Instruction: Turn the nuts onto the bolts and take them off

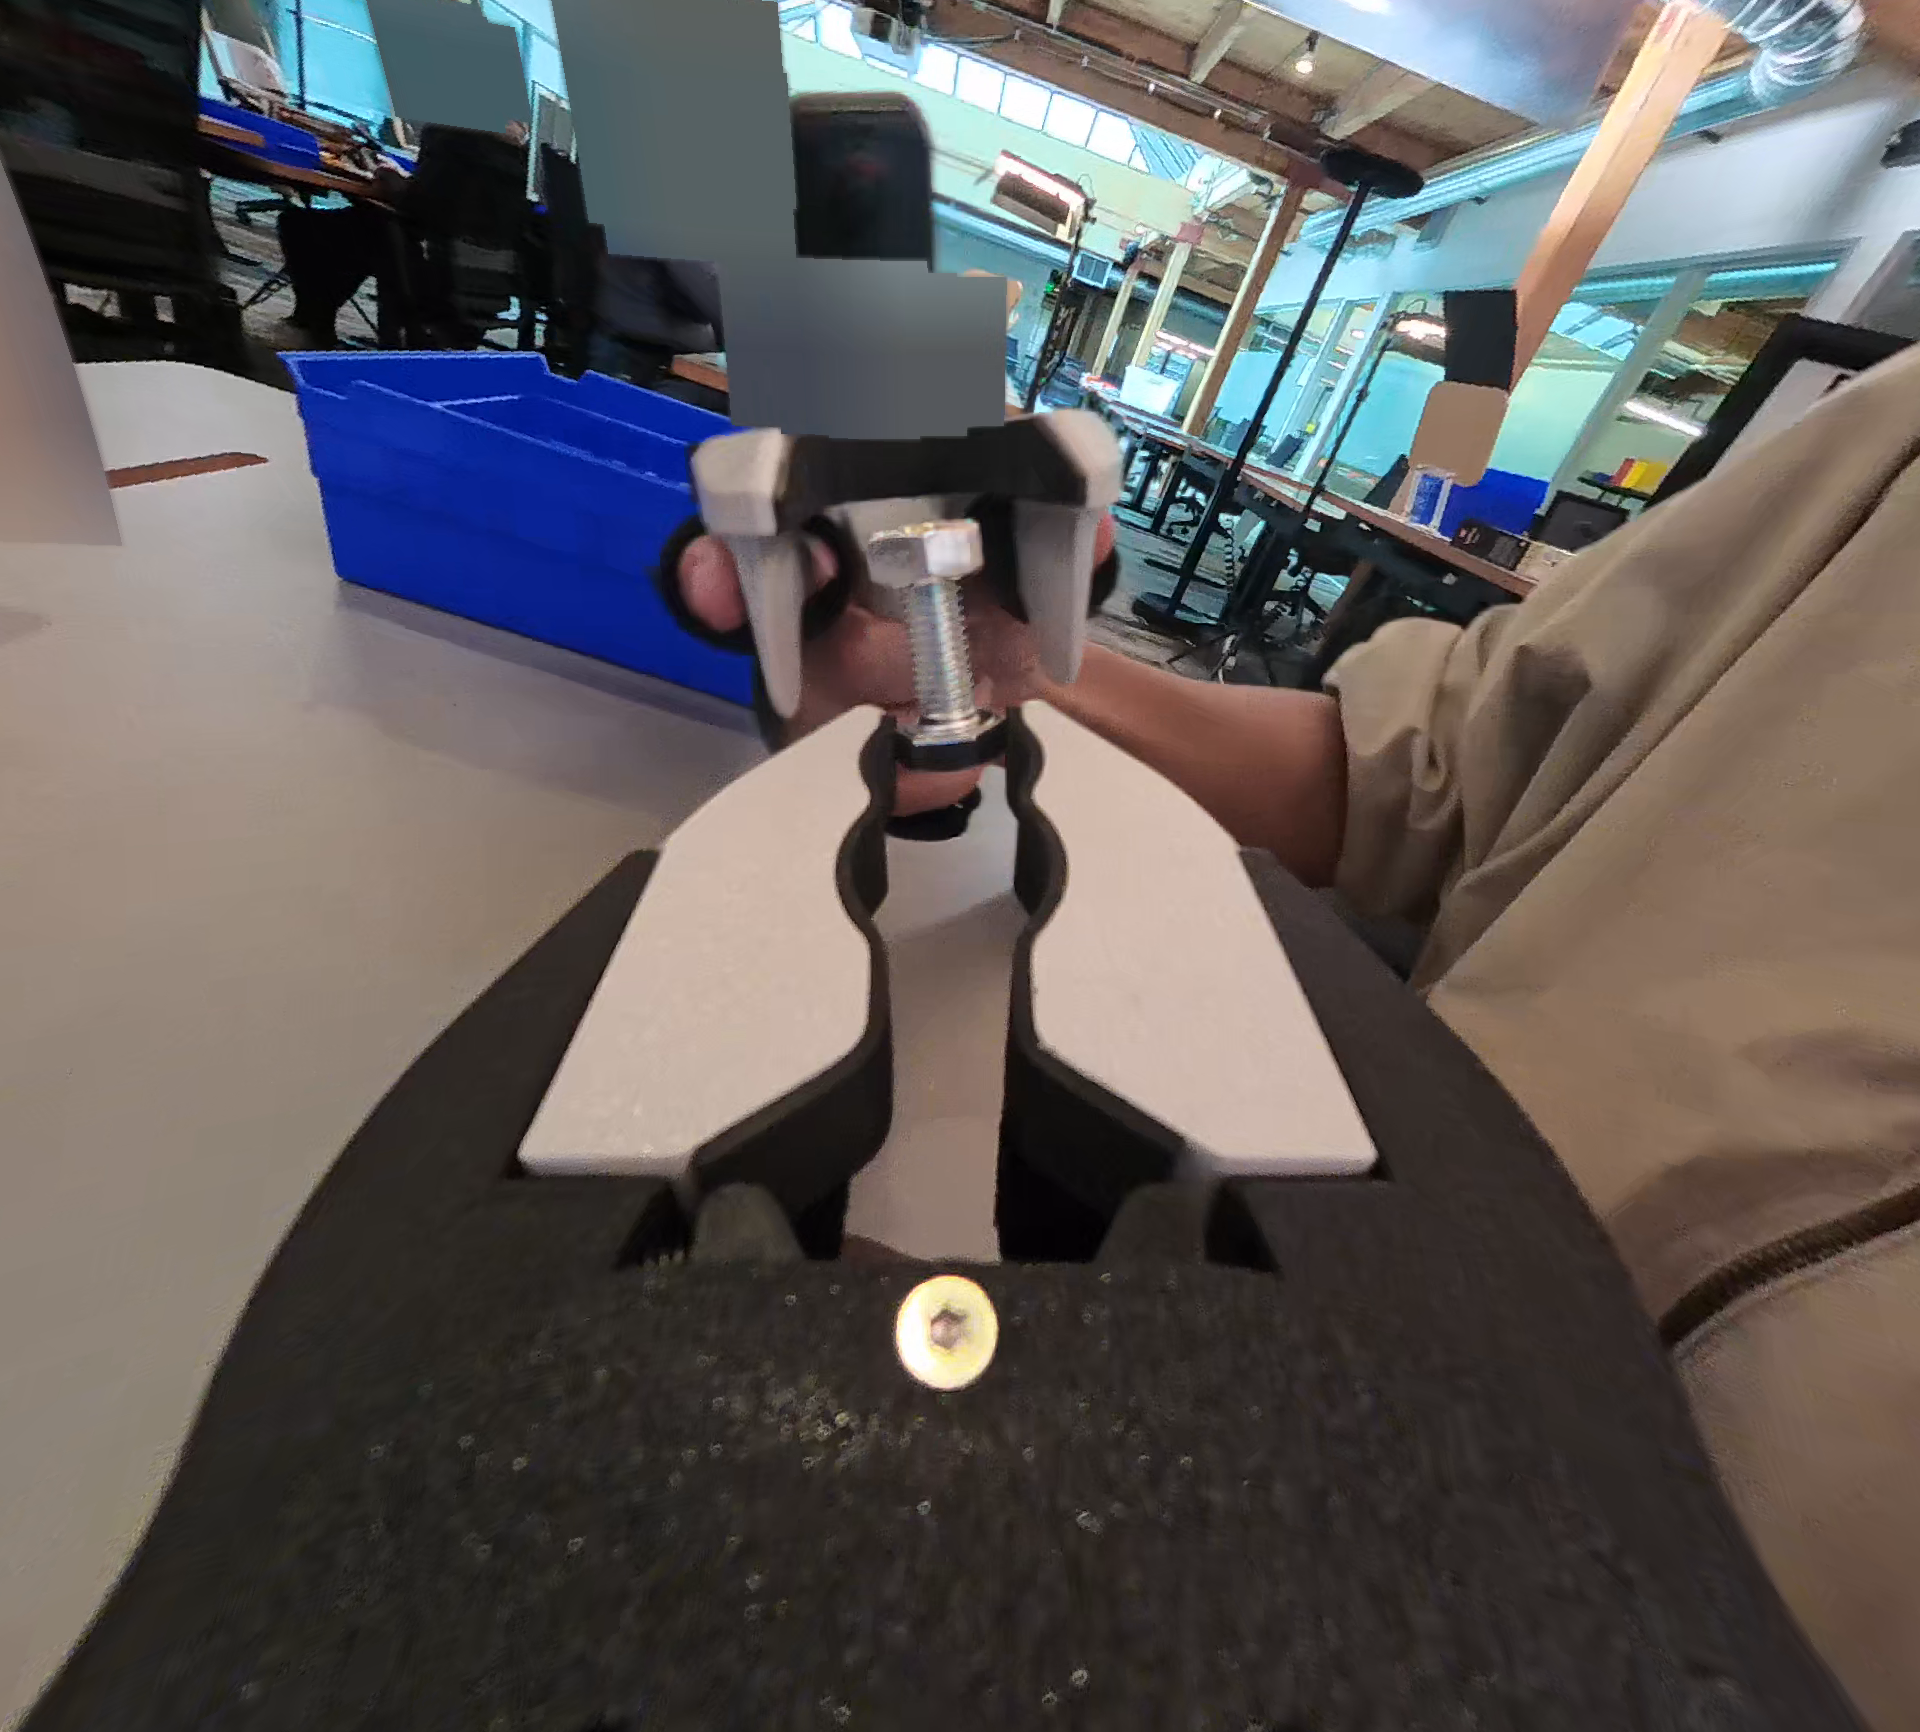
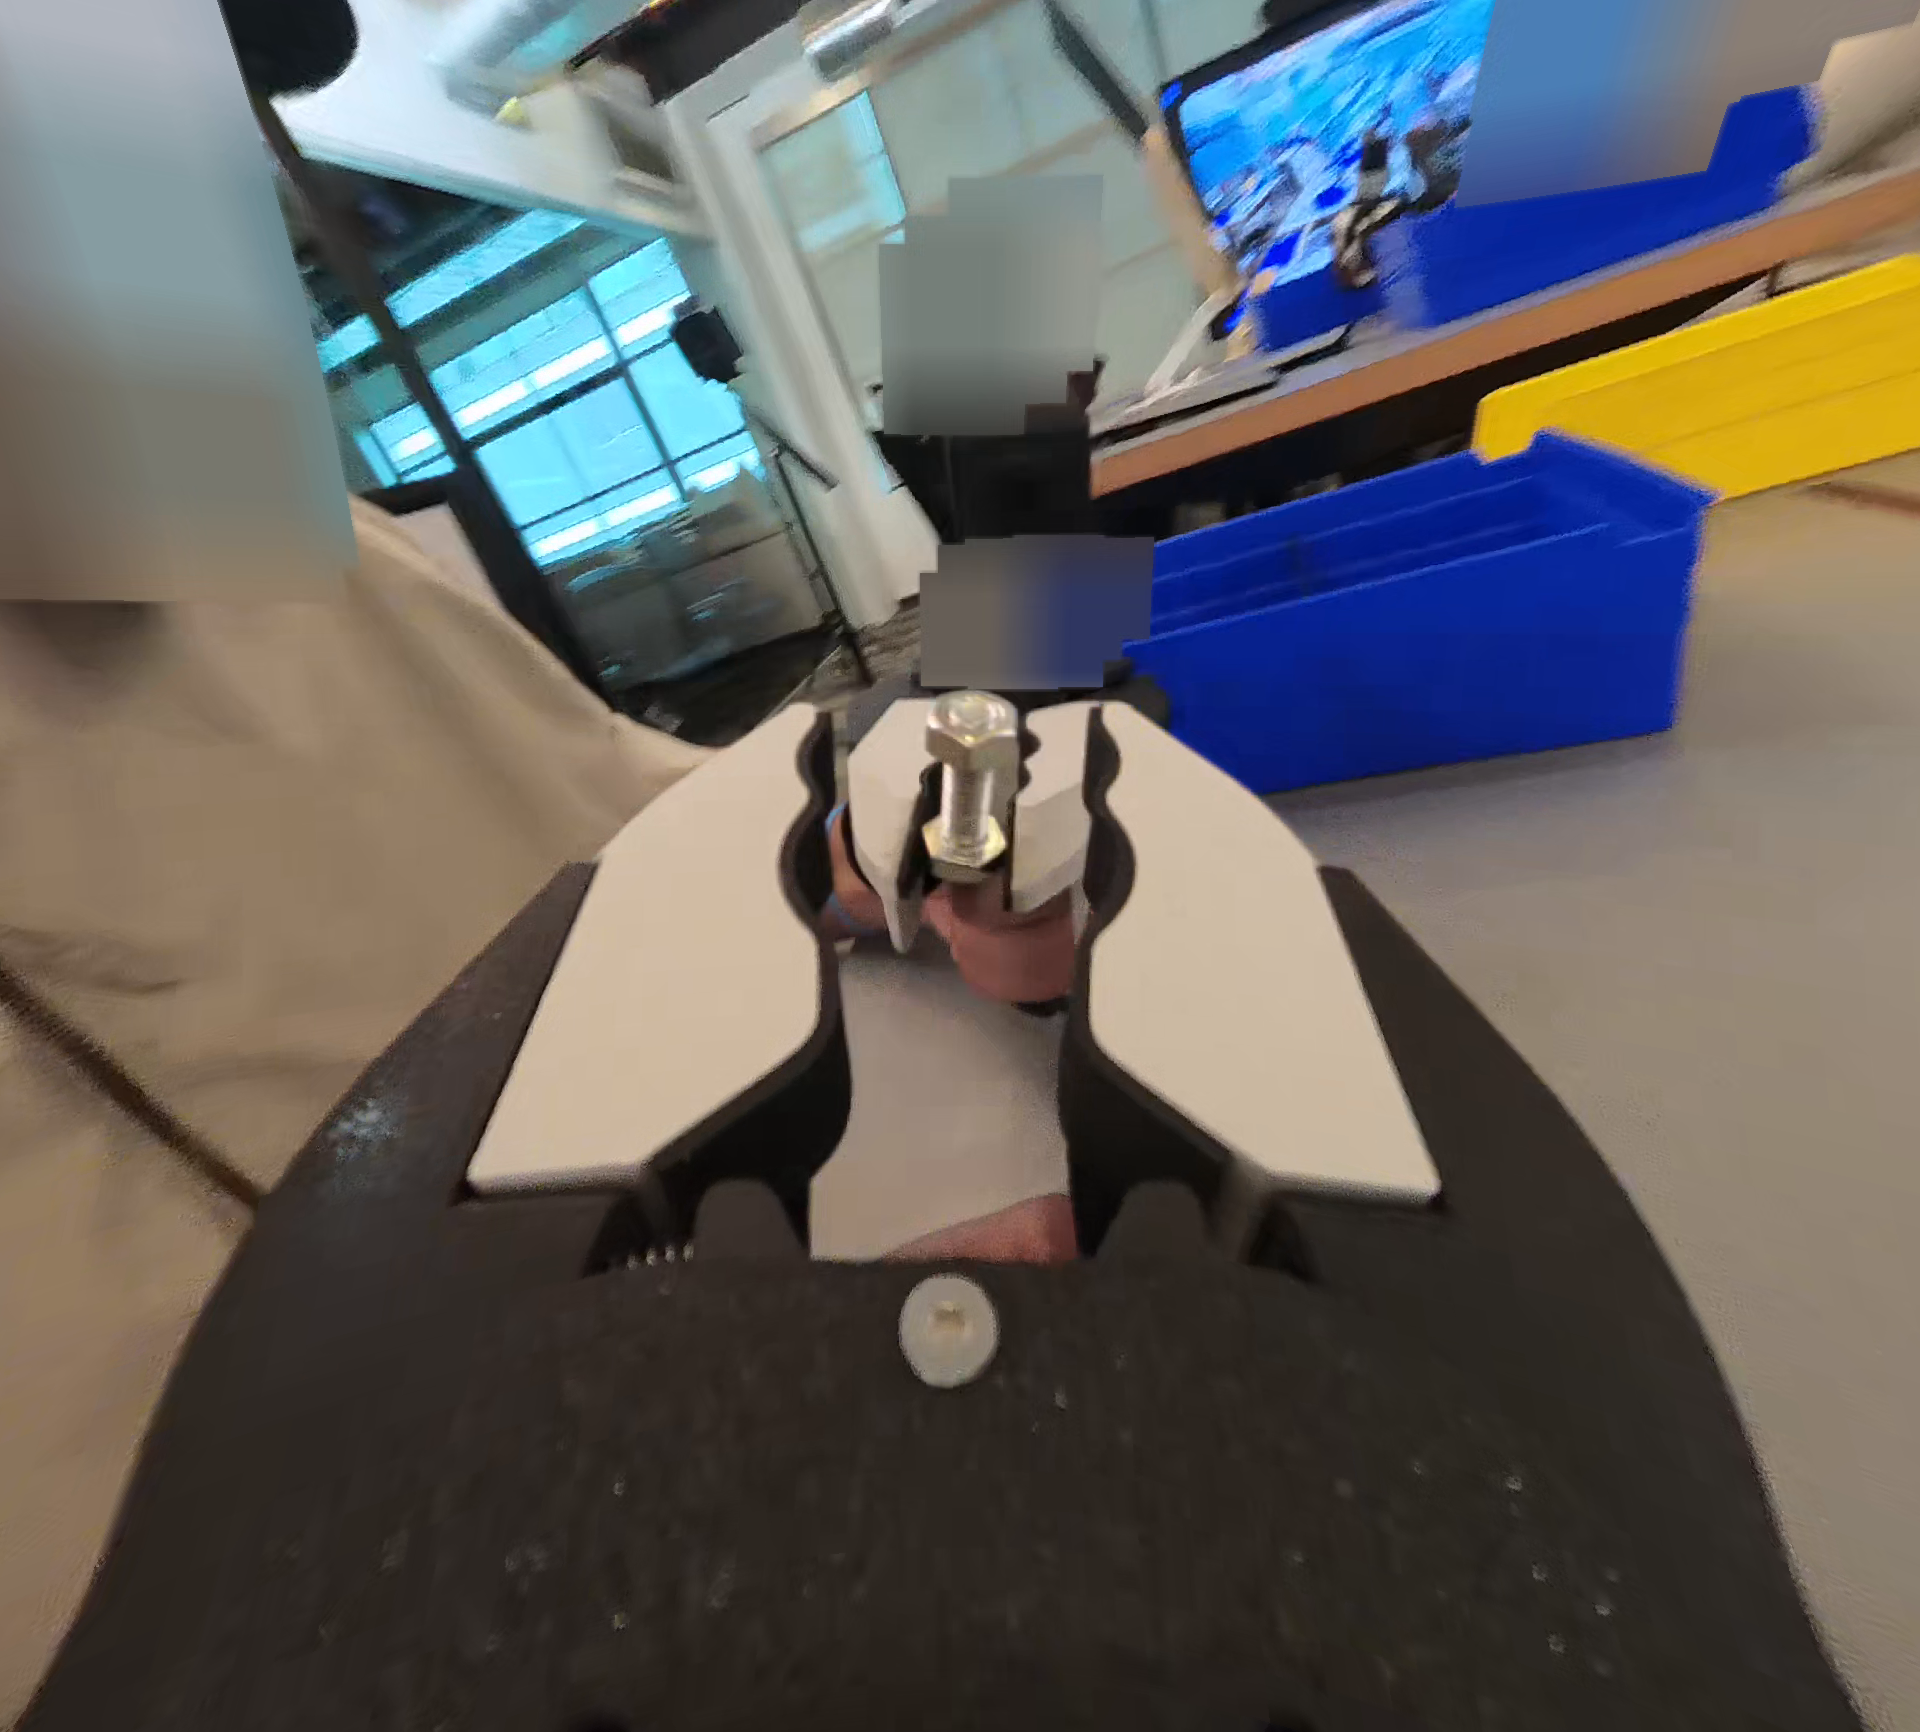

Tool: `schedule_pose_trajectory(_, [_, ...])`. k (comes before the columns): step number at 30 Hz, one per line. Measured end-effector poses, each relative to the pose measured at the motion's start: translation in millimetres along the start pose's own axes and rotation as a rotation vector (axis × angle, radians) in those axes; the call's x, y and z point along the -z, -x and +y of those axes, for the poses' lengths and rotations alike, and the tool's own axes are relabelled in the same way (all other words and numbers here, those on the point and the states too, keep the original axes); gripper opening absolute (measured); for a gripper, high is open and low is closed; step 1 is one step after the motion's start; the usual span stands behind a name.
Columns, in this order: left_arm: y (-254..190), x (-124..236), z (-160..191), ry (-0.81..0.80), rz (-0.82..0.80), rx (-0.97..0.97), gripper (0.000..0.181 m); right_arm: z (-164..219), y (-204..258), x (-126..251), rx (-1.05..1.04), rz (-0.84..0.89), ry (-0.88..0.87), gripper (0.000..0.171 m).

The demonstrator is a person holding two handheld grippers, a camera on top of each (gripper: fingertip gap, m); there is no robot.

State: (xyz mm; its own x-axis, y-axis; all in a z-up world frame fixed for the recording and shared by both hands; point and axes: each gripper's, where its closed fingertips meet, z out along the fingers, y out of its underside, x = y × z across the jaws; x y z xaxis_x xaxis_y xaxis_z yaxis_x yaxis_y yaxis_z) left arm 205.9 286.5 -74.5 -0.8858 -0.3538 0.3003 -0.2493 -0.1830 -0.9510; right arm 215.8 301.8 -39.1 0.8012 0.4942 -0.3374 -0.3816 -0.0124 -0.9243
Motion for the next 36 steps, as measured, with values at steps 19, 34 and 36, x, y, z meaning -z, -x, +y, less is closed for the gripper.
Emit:
schedule_pose_trajectory(19, [45.6,8.3,10.6,0.105,-0.362,-0.189,0.019,20.4,-47.8,-7.1,-0.072,0.706,-0.116,0.018])
schedule_pose_trajectory(34, [0.8,0.6,0.4,0.0,0.006,0.024,0.019,9.6,-1.0,-1.0,-0.001,0.038,-0.054,0.045])
schedule_pose_trajectory(36, [0.2,-1.0,4.3,0.024,0.014,0.029,0.019,9.4,5.0,-4.5,-0.029,-0.056,-0.05,0.04])
